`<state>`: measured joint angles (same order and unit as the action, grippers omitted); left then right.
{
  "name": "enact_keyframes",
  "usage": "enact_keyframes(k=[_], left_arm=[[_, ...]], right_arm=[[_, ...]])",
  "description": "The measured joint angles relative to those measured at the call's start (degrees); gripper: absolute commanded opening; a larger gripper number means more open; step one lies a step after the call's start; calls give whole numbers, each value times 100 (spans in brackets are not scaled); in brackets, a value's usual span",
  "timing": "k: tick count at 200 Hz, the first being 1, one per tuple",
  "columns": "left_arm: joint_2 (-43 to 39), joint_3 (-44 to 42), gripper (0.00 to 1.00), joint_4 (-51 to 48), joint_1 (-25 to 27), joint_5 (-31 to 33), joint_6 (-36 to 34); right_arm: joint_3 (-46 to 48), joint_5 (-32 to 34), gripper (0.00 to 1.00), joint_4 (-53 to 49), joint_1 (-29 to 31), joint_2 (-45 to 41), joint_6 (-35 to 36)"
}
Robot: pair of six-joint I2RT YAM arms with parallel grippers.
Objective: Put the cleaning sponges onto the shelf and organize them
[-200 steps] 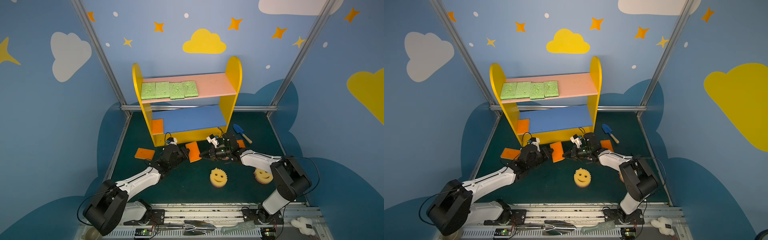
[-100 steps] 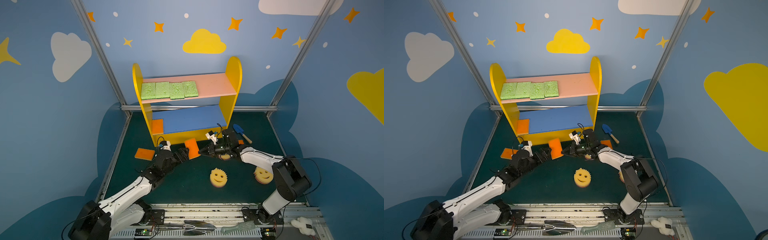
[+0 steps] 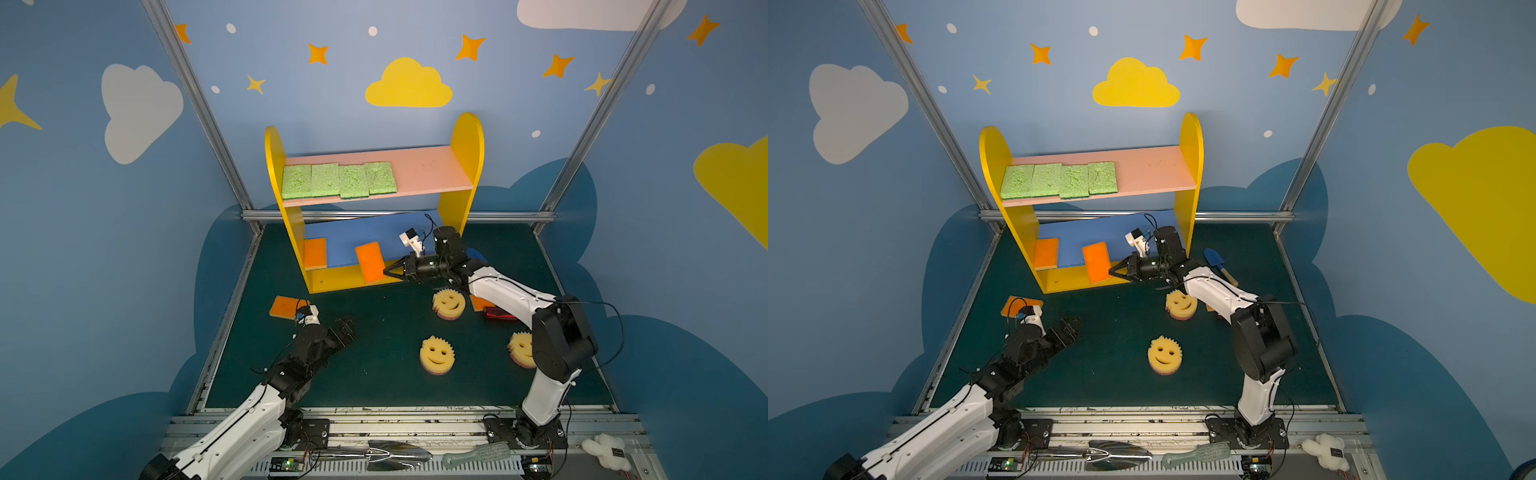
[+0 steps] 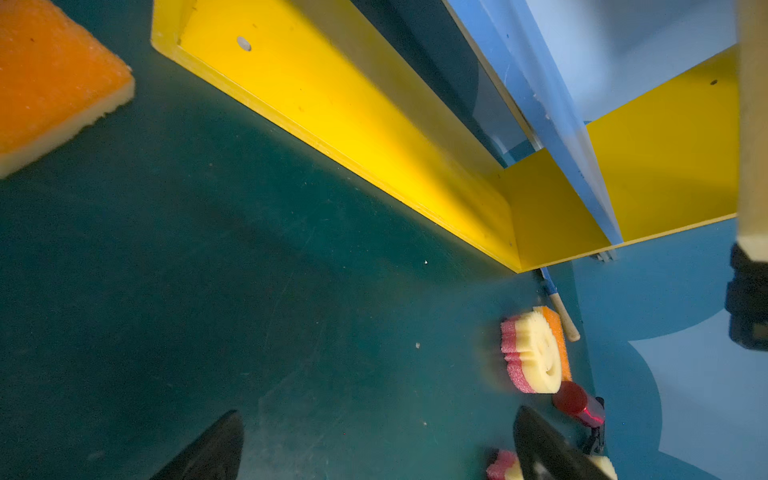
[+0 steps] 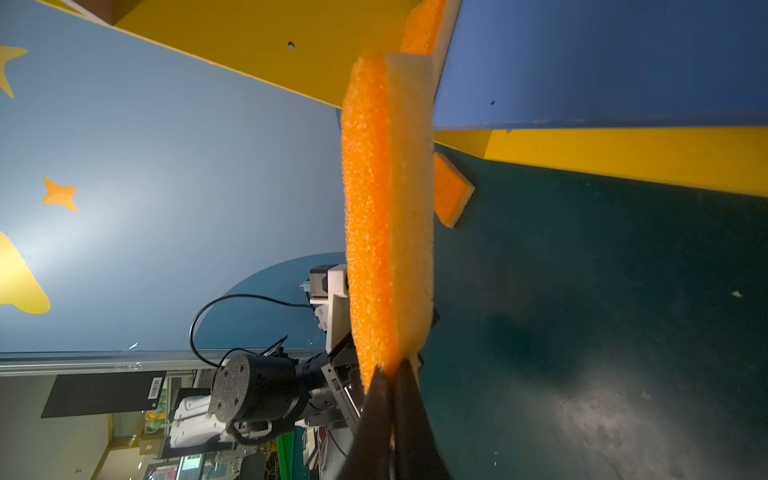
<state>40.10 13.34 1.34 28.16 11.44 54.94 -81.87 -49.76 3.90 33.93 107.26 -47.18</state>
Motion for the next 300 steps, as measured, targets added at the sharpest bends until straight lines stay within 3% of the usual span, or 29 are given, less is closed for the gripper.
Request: enact_keyframes(k=[78,185,300], left_arm=[[-813,-470,99,-485,-378,-46,-129],[-323,-562,100,-236,-896,-450,-358],[-411,-684,100,-127,-1130,-695,-378]], right_arm=[[-1770,260,0,26,208,1591,-560],[-3893,866,0,-1093,533,2863,-850],[-4736,872,0,-1394,599,3491,-1073]])
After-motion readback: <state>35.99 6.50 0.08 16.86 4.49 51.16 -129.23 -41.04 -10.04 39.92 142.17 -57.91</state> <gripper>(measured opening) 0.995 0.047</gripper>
